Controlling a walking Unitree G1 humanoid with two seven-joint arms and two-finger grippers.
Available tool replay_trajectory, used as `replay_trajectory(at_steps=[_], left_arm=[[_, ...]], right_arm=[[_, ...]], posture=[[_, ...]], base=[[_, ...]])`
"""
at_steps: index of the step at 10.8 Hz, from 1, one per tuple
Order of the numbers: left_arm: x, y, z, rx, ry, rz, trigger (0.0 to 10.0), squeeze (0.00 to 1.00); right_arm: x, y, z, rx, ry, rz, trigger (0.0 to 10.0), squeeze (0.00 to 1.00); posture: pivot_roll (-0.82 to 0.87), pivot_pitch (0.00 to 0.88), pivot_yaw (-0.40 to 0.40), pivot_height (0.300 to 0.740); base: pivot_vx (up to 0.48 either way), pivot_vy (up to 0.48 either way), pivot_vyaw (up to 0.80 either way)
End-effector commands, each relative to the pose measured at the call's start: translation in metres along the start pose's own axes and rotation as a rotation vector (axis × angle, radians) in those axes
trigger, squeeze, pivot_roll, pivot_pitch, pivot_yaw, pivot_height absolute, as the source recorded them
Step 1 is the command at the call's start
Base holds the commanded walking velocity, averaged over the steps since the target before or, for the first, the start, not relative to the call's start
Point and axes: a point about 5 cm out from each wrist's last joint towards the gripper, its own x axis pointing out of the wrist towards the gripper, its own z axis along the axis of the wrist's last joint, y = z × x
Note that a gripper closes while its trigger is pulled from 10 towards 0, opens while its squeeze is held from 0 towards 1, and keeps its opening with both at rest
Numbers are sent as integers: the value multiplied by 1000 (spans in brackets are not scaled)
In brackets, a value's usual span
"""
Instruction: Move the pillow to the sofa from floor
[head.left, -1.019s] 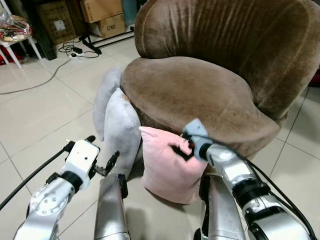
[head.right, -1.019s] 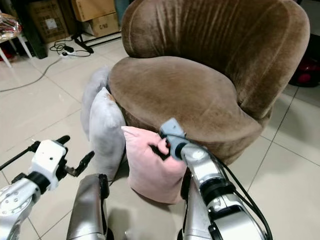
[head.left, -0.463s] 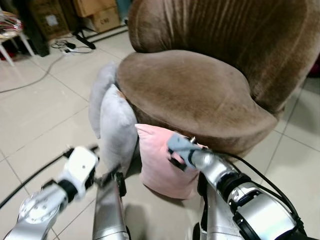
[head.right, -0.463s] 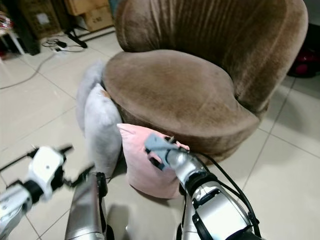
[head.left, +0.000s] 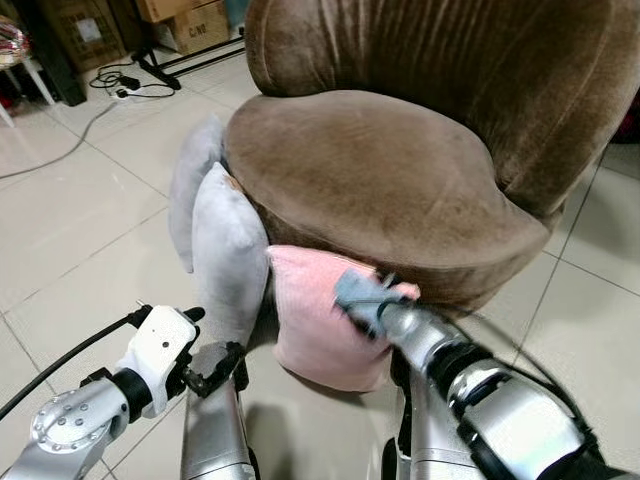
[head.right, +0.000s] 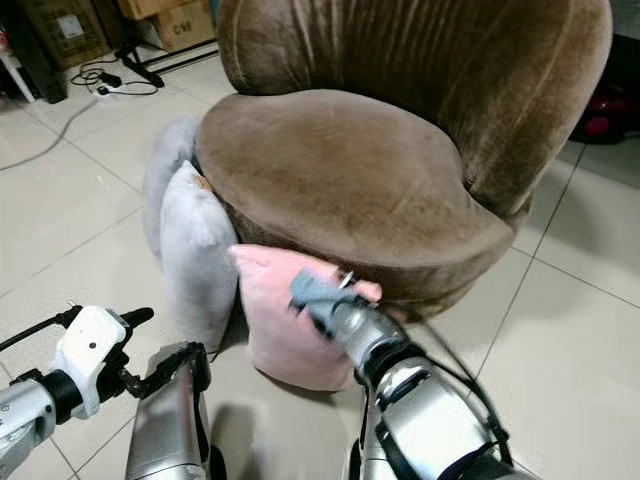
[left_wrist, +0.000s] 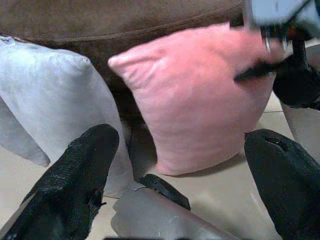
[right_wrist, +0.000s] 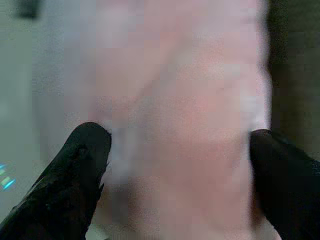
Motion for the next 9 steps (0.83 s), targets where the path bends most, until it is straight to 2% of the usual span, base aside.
replay_trajectory(at_steps=[1,2,6,9], left_arm=[[-2,-2,1,5,7,-20,10000,0],[-2,-4,1,5,10,-28,10000,0],[-1,-6,2,5,15,-49,10000,0],[3,-7,3,9,12,-42,10000,0]], right_arm=[[1,11,-5,-23,18,57,6431,0],[1,13,-6,-33,24,68,0,0],[1,6,-2,-46,-3,10,0,0],[1,12,-2,-47,-9,27,0,0]], posture=[[40,75,25,441],[40,74,24,441],[38,61,21,441],[37,49,16,441]], base=[[0,0,0],[0,0,0],[0,0,0],[0,0,0]])
